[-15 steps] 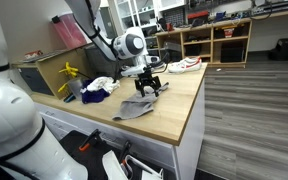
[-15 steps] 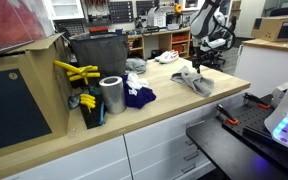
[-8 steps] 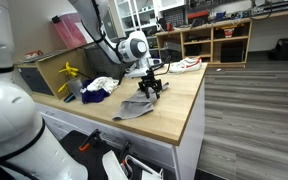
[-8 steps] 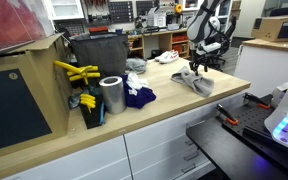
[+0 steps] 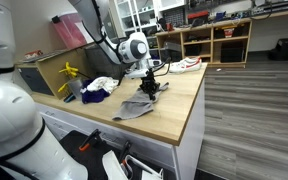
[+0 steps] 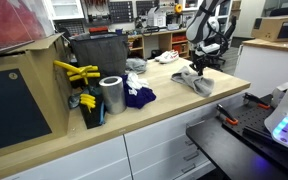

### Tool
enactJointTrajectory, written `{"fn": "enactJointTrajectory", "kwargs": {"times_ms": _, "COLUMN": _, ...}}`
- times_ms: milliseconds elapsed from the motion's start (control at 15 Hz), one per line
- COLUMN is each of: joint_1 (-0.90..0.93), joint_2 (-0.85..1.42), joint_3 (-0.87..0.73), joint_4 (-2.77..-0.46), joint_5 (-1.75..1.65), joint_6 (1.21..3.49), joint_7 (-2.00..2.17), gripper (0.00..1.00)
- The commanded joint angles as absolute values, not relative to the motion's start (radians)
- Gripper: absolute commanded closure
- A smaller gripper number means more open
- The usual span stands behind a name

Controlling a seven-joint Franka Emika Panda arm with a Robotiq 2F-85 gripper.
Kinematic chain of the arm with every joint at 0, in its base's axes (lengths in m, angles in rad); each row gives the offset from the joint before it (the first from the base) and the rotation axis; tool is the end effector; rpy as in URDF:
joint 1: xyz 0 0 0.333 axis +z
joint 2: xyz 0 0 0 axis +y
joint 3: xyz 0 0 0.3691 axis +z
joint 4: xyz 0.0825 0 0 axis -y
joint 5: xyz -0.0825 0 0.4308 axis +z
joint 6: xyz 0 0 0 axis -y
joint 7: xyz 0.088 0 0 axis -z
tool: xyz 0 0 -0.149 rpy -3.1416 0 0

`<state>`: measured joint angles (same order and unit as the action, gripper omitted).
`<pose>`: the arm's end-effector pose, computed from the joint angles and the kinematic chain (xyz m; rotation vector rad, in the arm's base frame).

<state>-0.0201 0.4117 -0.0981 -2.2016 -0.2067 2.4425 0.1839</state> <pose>0.5690 -0.0761 0.1477 2.9611 -0.1888 -0.2469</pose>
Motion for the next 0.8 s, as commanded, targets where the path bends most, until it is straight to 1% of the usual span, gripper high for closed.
{"fn": "enactJointTrajectory", "kwargs": {"times_ms": 0, "joint_1": -0.015, "joint_2": 0.381, "joint_3": -0.104, "joint_4": -2.213, "joint_5": -0.179, "joint_6": 2.443, "joint_7": 0.19, "gripper": 1.0}}
{"fn": "enactJointTrajectory", "kwargs": {"times_ms": 400, "joint_1": -0.018, "joint_2": 0.296, "joint_3": -0.089, "joint_4": -2.208, "joint_5": -0.128, "joint_6": 2.423, "joint_7": 0.173, "gripper": 1.0}}
{"fn": "enactJointTrajectory", "kwargs": {"times_ms": 733, "joint_1": 0.012, "joint_2": 0.235, "joint_3": -0.053, "joint_4": -2.137, "joint_5": -0.124, "joint_6": 2.396, "joint_7": 0.18, "gripper": 1.0}}
